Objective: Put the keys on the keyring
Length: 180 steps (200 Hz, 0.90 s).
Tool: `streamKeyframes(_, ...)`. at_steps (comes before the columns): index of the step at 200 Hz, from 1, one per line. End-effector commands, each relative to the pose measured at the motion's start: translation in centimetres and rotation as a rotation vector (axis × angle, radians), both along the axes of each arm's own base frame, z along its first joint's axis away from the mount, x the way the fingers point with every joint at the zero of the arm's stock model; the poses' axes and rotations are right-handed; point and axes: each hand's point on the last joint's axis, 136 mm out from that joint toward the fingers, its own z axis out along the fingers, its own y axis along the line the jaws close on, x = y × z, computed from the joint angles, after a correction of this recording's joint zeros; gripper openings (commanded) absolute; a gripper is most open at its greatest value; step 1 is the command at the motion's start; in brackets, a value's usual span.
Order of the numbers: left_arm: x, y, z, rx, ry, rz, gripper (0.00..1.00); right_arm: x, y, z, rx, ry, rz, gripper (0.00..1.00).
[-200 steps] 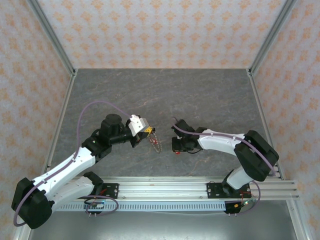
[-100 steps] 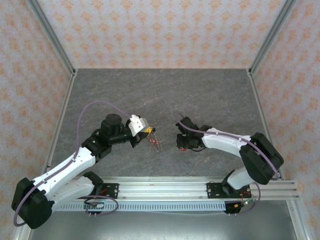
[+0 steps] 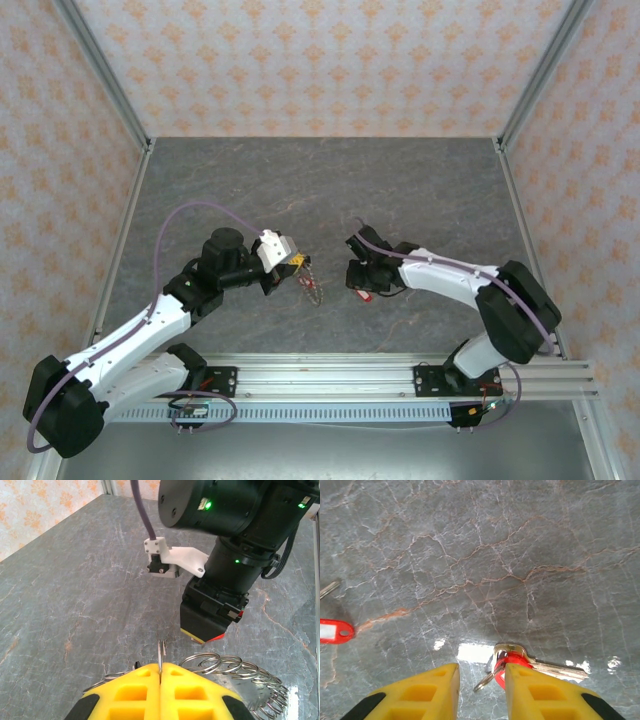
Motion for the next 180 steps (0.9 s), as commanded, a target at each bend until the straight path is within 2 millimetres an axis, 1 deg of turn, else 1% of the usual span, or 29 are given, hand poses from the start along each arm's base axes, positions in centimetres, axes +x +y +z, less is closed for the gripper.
streamKeyframes(1,0.6,0.2,1.7,-0.013,-0.056,0.016,0.00,-0.3,-0.1,-0.4,-0.043,0.040,-0.011,0.29)
streamKeyframes(44,0.7,0.2,1.6,-0.011,-0.054,0.016,0.00,-0.4,-0.3,-1.3,-0.091,0.059,0.000,0.27)
streamKeyframes(65,0.6,0.2,1.5,-0.009,-0.052,0.017,0.00,-0.6,-0.3,-1.5,-0.110,0.072,0.022,0.22)
streamKeyframes(81,0.6,0.2,1.5,-0.010,-0.050,0.016,0.00,-0.6,-0.3,-1.4,-0.122,0.068,0.035,0.18)
streamKeyframes(94,0.6,0.2,1.5,-0.010,-0.050,0.017,0.00,-0.5,-0.3,-1.2,-0.128,0.061,0.045,0.17)
streamKeyframes(101,0.6,0.2,1.5,-0.010,-0.050,0.017,0.00,-0.5,-0.2,-1.1,-0.130,0.056,0.054,0.15)
streamKeyframes(117,0.6,0.2,1.5,-0.010,-0.049,0.019,0.00,-0.6,0.2,-0.7,-0.122,0.041,0.108,0.10)
streamKeyframes(133,0.7,0.2,1.5,-0.010,-0.049,0.019,0.00,-1.0,1.0,-0.6,-0.103,0.034,0.184,0.08)
streamKeyframes(141,0.6,0.2,1.6,-0.010,-0.050,0.017,0.00,-1.5,1.5,-0.6,-0.089,0.038,0.233,0.02)
streamKeyframes(145,0.6,0.2,1.6,-0.011,-0.049,0.017,0.00,-1.7,1.8,-0.7,-0.082,0.042,0.260,0.01)
streamKeyframes(162,0.7,0.2,1.5,-0.010,-0.050,0.017,0.00,-2.5,1.9,-1.1,-0.105,0.051,0.322,0.02)
streamKeyframes(180,0.6,0.2,1.5,-0.010,-0.048,0.015,0.00,-2.4,1.0,-1.4,-0.163,0.049,0.313,0.10)
